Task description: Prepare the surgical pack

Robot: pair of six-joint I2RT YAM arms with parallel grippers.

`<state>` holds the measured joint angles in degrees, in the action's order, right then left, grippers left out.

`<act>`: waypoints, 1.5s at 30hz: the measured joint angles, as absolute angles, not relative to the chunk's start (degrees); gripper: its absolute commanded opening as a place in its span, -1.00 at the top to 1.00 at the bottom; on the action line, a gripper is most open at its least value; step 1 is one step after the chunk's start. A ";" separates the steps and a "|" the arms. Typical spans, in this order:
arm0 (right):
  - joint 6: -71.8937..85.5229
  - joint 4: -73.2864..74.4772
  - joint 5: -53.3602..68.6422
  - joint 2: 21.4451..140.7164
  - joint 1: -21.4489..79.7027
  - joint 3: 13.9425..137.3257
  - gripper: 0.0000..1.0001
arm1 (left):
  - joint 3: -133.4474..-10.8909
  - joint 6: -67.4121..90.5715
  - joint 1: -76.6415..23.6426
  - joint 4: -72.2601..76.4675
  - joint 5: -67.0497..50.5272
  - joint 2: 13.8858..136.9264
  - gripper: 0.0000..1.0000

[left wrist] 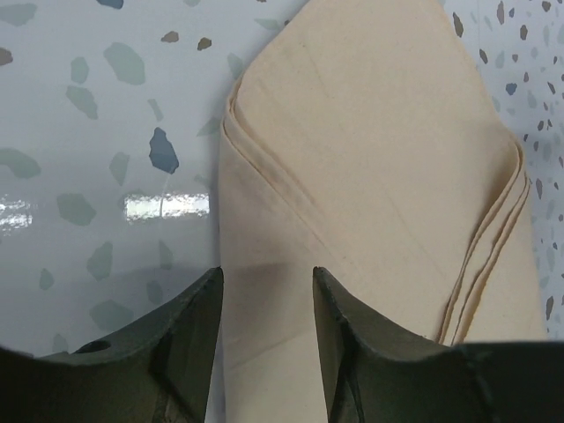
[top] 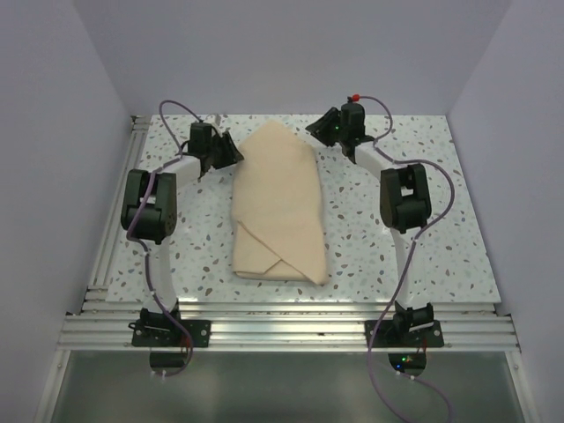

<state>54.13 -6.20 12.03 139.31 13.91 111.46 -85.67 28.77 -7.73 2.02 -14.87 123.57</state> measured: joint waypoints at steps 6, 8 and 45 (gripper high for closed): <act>50.22 -7.77 20.51 131.63 10.41 102.85 0.46 | -81.87 28.01 -6.39 3.31 -19.49 122.23 0.02; 49.78 -8.69 22.94 131.61 9.52 102.00 0.50 | -81.10 27.99 -6.39 4.60 -21.41 122.15 0.02; 54.65 -13.21 35.27 144.18 8.71 102.00 1.00 | -89.80 29.28 -7.57 6.98 -13.65 130.30 0.54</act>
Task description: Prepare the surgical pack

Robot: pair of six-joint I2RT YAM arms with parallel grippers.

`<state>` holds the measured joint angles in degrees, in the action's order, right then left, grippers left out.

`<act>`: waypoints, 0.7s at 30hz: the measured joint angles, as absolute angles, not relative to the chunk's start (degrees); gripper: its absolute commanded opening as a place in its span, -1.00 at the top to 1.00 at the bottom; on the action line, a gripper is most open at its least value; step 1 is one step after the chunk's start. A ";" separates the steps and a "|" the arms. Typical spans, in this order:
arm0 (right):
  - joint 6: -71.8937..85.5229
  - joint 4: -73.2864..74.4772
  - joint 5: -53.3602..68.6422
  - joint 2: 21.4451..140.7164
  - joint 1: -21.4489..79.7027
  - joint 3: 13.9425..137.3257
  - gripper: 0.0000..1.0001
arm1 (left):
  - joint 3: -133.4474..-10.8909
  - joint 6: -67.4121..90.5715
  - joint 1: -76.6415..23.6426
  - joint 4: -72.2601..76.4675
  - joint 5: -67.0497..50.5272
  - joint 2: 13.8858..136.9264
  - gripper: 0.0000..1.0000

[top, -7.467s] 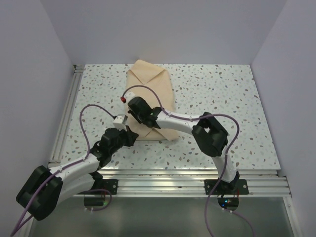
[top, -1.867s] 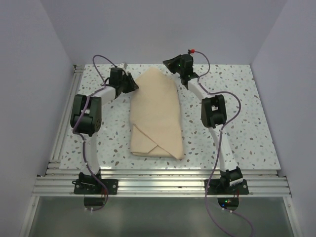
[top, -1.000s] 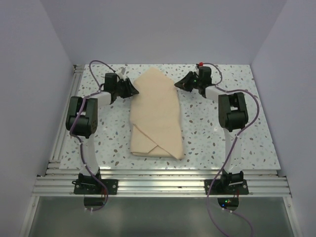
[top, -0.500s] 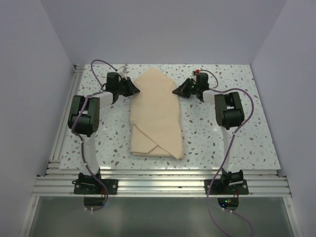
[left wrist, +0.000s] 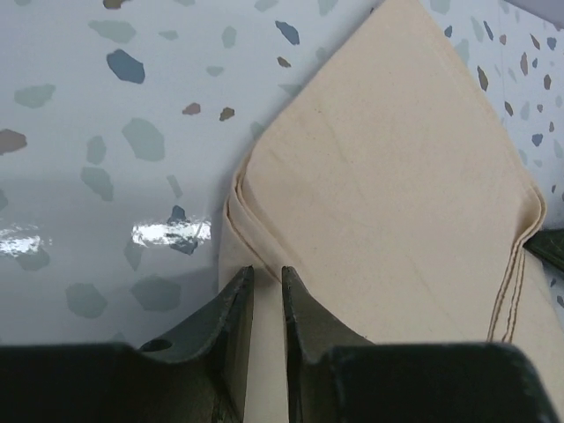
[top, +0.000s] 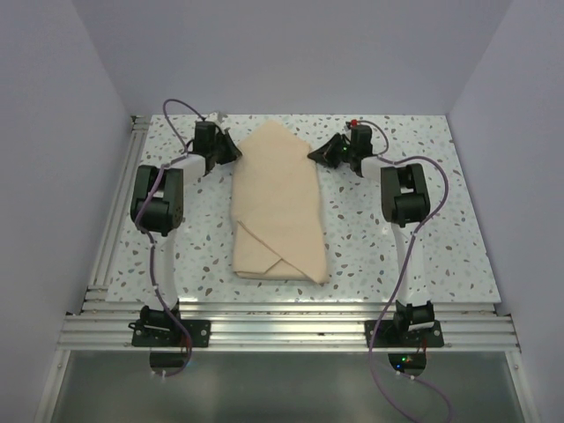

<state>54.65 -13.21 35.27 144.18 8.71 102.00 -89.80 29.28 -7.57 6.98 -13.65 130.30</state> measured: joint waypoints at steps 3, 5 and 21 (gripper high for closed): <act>54.92 -12.53 35.14 145.51 8.67 104.09 0.99 | -92.97 28.64 -7.57 5.26 -11.42 131.35 0.50; 54.85 -11.25 35.07 146.17 8.69 105.89 0.91 | -96.40 27.83 -7.57 4.14 -10.31 132.86 0.47; 46.68 -3.40 33.76 143.26 8.49 107.70 0.34 | -85.19 23.05 -7.46 2.83 -9.32 125.84 0.02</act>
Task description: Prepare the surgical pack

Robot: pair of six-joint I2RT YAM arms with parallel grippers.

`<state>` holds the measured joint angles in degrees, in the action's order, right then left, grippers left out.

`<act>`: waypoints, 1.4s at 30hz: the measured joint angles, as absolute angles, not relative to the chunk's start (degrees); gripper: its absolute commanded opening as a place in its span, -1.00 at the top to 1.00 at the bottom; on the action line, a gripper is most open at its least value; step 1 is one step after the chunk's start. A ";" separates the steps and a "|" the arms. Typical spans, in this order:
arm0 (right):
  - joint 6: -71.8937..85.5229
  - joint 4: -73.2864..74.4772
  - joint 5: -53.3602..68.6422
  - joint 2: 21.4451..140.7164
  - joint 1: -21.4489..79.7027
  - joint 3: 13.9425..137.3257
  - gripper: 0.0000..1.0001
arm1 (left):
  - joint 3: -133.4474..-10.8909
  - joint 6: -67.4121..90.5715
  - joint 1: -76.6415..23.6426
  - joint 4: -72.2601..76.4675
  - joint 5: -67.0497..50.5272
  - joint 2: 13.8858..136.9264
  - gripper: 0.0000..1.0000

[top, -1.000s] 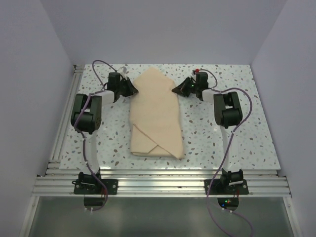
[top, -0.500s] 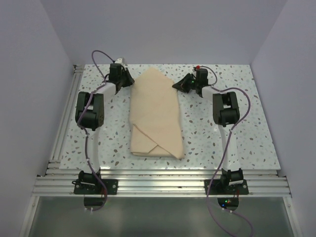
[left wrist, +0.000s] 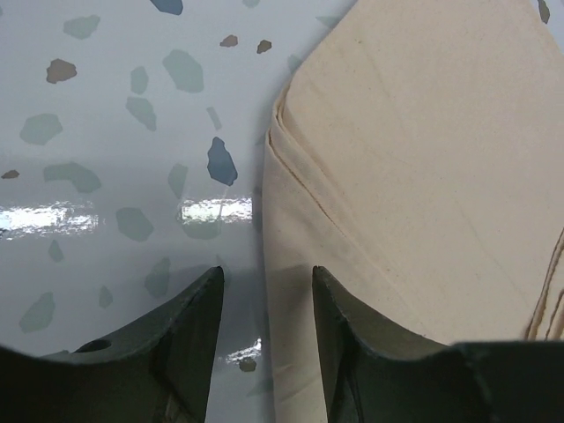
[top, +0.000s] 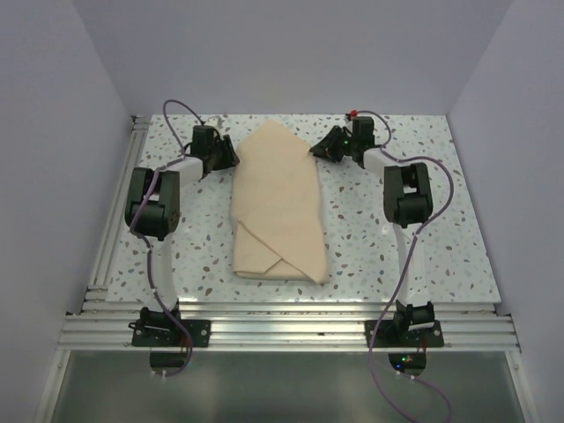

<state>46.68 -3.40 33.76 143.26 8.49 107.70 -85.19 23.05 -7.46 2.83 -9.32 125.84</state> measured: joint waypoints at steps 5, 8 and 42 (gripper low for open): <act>43.33 -0.75 33.32 140.59 8.12 106.56 0.26 | -85.21 22.87 -7.29 2.85 -11.60 125.89 -0.01; 42.26 0.64 32.82 140.53 7.90 106.69 0.25 | -85.45 22.90 -7.11 2.83 -12.82 126.04 0.02; 47.48 -0.73 35.22 149.69 7.44 117.08 1.00 | -102.06 27.44 -5.19 3.40 -24.80 139.17 1.00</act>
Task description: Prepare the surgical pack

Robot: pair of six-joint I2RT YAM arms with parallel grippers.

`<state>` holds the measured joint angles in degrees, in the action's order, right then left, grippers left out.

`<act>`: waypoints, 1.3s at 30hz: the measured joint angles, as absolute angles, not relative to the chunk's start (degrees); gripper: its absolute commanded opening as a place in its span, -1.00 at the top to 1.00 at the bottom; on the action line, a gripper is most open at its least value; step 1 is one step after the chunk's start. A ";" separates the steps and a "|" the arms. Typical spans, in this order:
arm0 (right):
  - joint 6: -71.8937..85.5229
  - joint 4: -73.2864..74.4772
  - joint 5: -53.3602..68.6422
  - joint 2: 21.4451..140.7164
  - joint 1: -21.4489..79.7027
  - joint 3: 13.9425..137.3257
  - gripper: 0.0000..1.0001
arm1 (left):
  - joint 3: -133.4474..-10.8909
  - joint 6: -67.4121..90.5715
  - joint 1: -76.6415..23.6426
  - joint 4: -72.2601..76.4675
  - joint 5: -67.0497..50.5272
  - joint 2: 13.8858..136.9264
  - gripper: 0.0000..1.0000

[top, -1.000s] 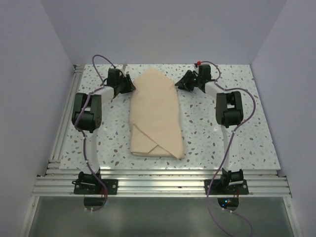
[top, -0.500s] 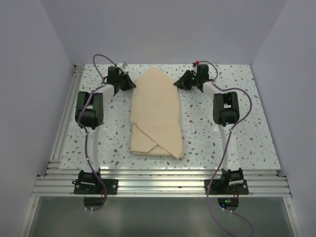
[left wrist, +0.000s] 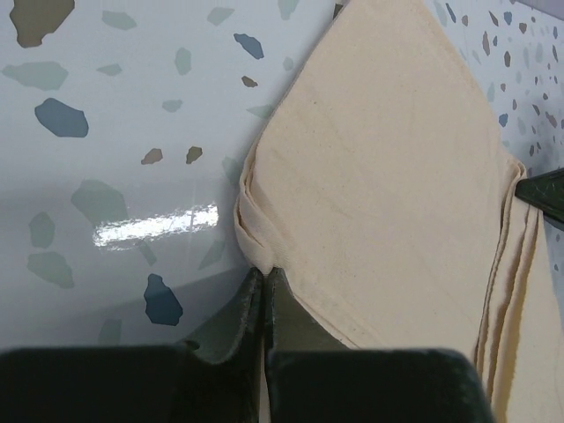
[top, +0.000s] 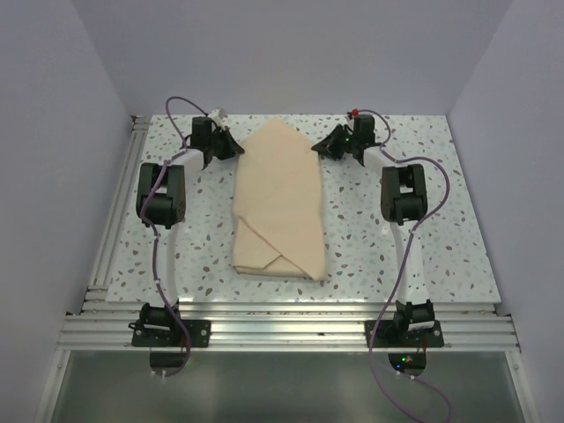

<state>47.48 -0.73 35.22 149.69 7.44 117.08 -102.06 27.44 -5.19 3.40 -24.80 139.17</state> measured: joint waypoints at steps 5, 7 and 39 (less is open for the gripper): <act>48.62 -1.96 35.92 149.69 7.05 117.08 1.00 | -102.06 27.73 -5.19 4.19 -25.15 139.17 1.00; 48.62 -1.87 35.97 149.69 7.05 117.30 1.00 | -102.54 27.94 -5.15 4.03 -25.63 139.17 1.00; 50.00 -7.29 37.39 145.77 5.17 113.08 1.00 | -108.55 29.36 -5.26 3.33 -30.52 138.54 1.00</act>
